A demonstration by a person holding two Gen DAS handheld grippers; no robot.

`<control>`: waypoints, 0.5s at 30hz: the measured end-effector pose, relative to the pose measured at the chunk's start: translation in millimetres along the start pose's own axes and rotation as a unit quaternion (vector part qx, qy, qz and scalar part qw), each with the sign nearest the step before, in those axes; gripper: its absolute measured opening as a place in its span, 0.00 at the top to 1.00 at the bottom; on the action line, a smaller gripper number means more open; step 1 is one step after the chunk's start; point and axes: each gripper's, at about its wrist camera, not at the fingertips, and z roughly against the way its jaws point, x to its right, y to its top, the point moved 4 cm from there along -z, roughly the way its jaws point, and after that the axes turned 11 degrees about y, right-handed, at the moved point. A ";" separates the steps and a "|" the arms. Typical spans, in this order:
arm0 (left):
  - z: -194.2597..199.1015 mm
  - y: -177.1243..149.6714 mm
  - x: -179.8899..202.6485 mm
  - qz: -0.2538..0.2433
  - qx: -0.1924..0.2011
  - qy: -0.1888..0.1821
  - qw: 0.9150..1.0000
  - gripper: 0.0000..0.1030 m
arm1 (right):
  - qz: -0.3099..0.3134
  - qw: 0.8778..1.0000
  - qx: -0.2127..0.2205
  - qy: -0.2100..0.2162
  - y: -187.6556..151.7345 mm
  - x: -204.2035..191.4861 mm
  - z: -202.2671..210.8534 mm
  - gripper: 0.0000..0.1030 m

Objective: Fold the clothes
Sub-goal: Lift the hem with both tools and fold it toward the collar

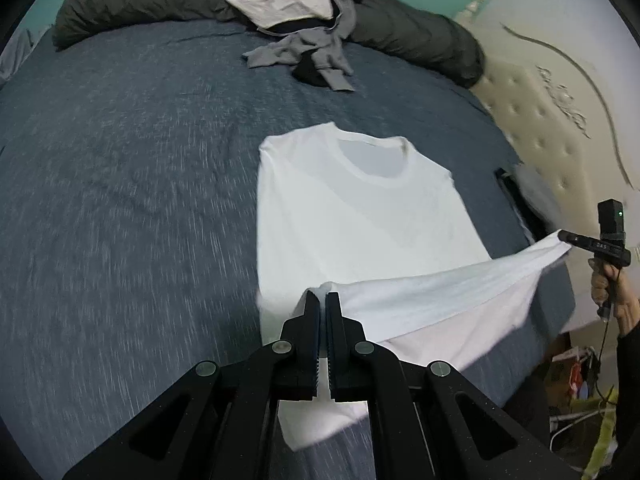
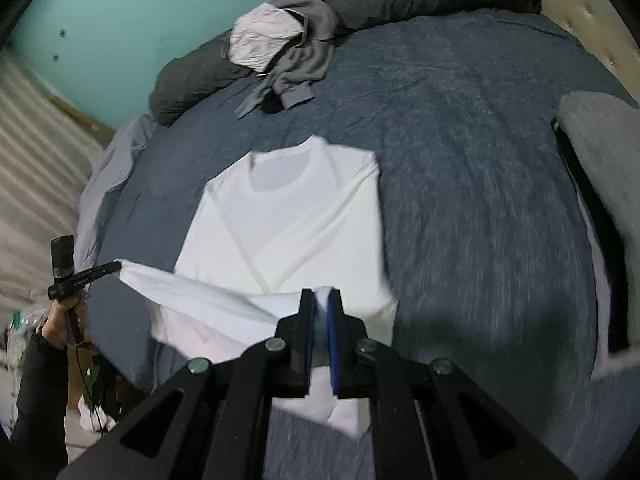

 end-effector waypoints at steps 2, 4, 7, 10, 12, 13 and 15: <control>-22.7 23.3 -8.2 0.016 -0.015 -0.005 1.000 0.98 | -0.004 1.000 0.002 -0.005 25.9 11.8 -13.8 0.95; -41.3 42.1 -15.2 0.023 -0.023 -0.002 0.999 0.98 | -0.004 1.000 0.000 -0.010 47.1 22.2 -29.0 0.95; -65.3 72.1 -27.6 0.031 -0.028 0.011 0.999 0.98 | -0.005 1.000 -0.010 -0.020 78.4 41.1 -56.0 0.95; -84.9 99.0 -41.2 0.043 -0.023 0.016 0.999 0.98 | -0.015 1.000 -0.002 -0.020 108.3 62.3 -77.9 0.94; -99.8 114.2 -48.0 0.045 -0.026 0.023 0.998 0.98 | -0.023 0.999 0.003 -0.022 125.9 75.8 -92.2 0.95; -108.6 122.1 -50.6 0.044 -0.029 0.025 0.998 0.98 | -0.025 0.999 0.003 -0.025 133.3 81.9 -99.3 0.95; -125.2 135.2 -53.9 0.048 -0.029 0.024 0.998 0.98 | -0.024 0.999 -0.002 -0.034 143.6 90.7 -114.0 0.95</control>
